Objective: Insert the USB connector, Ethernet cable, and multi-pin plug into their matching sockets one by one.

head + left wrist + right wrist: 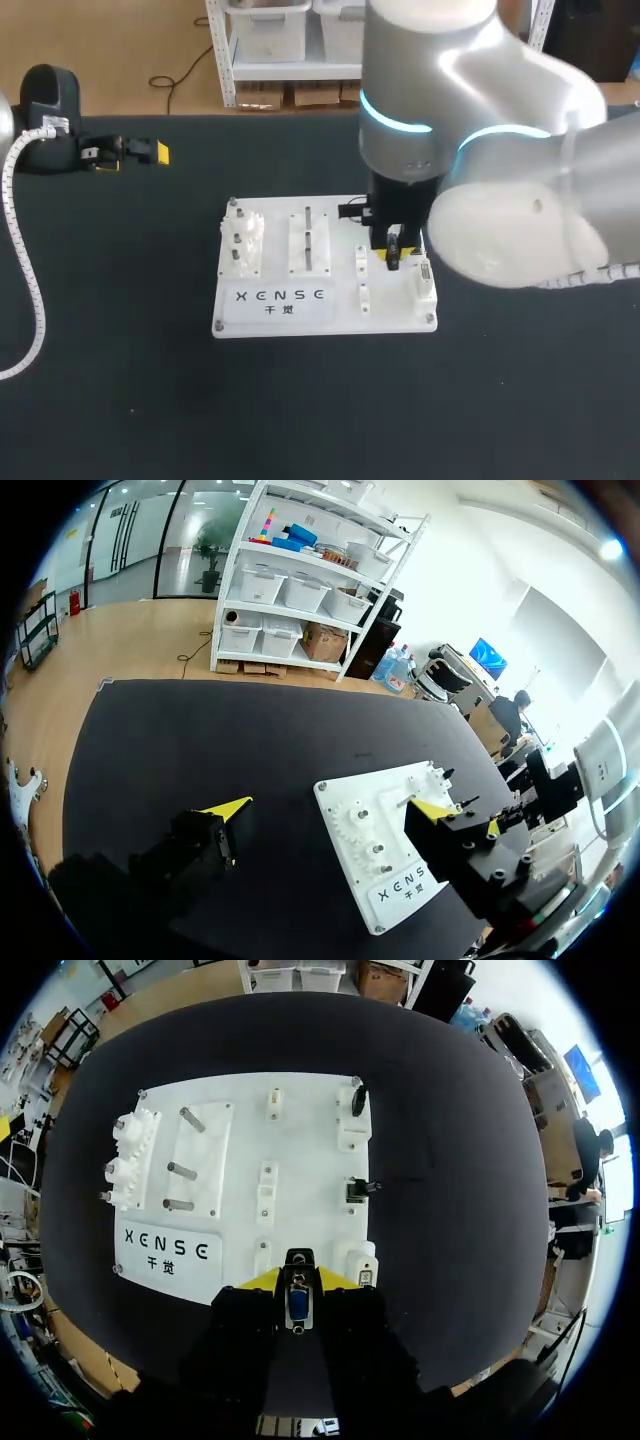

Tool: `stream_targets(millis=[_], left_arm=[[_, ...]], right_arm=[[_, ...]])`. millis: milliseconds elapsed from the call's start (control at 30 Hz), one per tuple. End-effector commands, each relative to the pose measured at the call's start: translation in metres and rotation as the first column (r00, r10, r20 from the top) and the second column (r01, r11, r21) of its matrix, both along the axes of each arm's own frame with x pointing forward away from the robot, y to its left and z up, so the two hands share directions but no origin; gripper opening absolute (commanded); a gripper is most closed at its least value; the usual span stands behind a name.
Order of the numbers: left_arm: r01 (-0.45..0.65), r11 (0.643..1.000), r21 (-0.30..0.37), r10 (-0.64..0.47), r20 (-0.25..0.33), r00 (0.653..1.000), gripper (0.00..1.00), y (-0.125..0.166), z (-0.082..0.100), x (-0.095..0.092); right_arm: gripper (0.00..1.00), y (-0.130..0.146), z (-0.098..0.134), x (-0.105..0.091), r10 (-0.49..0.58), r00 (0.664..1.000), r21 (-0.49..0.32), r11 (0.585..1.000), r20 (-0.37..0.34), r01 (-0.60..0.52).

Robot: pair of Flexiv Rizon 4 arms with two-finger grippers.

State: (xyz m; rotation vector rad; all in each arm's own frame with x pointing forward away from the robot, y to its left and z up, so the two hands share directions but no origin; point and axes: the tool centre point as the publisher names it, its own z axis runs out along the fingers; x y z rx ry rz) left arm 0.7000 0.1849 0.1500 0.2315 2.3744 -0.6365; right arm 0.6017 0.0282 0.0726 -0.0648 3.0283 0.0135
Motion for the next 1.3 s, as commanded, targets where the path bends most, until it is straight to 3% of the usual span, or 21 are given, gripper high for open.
stream_targets(millis=[33,300,1300], left_arm=[[0.000,1.000,0.000,0.000,0.000,1.000,1.00,0.000,0.000,0.000],[0.000,1.000,0.000,0.000,0.000,1.000,1.00,0.000,0.000,0.000],[0.000,1.000,0.000,0.000,0.000,1.000,1.00,0.000,0.000,0.000]], right_arm=[[0.00,-0.011,0.006,-0.002,-0.001,1.000,0.002,1.000,-0.004,0.001],[0.00,-0.023,-0.001,-0.008,-0.002,0.999,-0.009,1.000,-0.032,0.001],[0.00,-0.040,-0.007,-0.014,-0.036,0.999,-0.045,0.998,-0.030,0.035]])
